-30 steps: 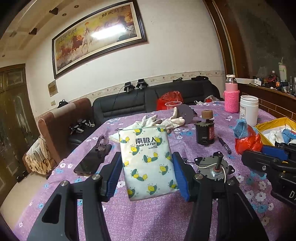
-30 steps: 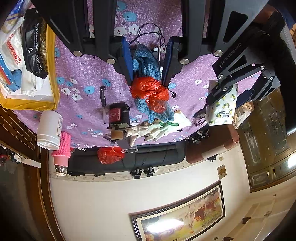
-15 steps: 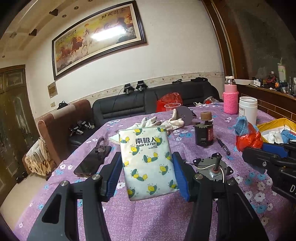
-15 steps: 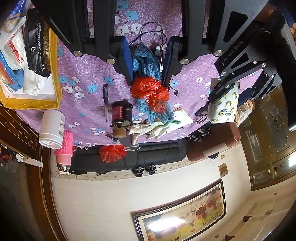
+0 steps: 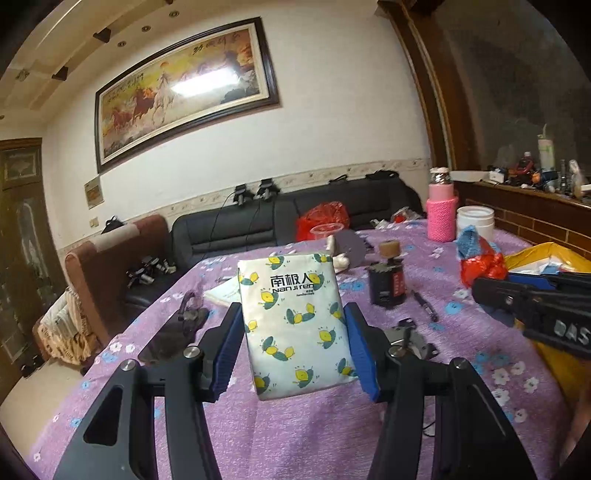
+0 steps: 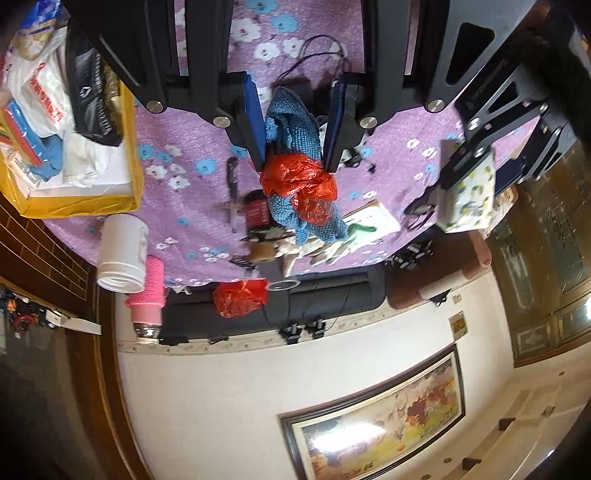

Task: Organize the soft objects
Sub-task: 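Carry both items over the yellow tray and open both grippers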

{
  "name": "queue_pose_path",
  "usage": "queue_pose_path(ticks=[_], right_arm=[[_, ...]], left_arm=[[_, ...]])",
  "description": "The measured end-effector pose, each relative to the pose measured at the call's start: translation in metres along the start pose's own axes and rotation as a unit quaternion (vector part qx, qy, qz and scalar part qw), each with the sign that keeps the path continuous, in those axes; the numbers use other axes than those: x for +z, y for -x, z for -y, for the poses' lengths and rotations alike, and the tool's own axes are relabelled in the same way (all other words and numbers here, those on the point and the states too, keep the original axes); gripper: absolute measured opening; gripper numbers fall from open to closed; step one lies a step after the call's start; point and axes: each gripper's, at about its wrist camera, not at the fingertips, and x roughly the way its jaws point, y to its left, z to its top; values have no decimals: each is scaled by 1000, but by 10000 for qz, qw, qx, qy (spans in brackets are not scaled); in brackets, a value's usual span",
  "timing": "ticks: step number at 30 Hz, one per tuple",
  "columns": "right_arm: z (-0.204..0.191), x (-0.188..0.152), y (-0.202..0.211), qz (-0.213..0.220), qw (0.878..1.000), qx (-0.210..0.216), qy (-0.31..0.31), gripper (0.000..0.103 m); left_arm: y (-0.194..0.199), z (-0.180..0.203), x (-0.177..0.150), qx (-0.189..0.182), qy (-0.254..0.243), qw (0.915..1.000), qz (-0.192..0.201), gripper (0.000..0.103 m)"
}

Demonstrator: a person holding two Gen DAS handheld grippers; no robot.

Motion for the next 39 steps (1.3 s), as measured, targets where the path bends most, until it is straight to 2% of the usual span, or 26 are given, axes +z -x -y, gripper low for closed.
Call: queue_pose_path(ticks=[6, 8, 12, 16, 20, 25, 27, 29, 32, 35, 39], right_arm=[[26, 11, 6, 119, 9988, -284, -371, 33], [36, 16, 11, 187, 9978, -345, -542, 33], [70, 28, 28, 376, 9918, -534, -1097, 33], [110, 35, 40, 404, 9822, -793, -1656, 33], [152, 35, 54, 393, 9681, -1029, -2252, 33], [190, 36, 74, 412, 9541, -1494, -2561, 33], [206, 34, 77, 328, 9478, -1709, -2673, 33], [219, 30, 76, 182, 9415, -1842, -2815, 33], [235, 25, 67, -114, 9352, -1930, -2965, 33], [240, 19, 64, -319, 9313, -1987, -3036, 33], [245, 18, 60, -498, 9277, -2126, -3028, 34]], left_arm=[[10, 5, 7, -464, 105, 9988, 85, 54], [13, 12, 11, -536, 6, 9985, 79, 54], [19, 34, 24, -973, -168, 9951, -64, 54], [19, 62, 39, -1553, -105, 9873, -330, 54], [13, 96, 48, -2112, 51, 9752, -661, 54], [-4, 146, 47, -2752, 227, 9536, -1200, 54], [-12, 168, 44, -3081, 232, 9395, -1478, 54], [-17, 185, 41, -3295, 252, 9290, -1665, 54], [-22, 211, 35, -3693, 245, 9074, -1991, 54], [-23, 232, 26, -3834, 110, 8970, -2198, 54], [-23, 241, 18, -3833, 23, 8959, -2244, 53]])
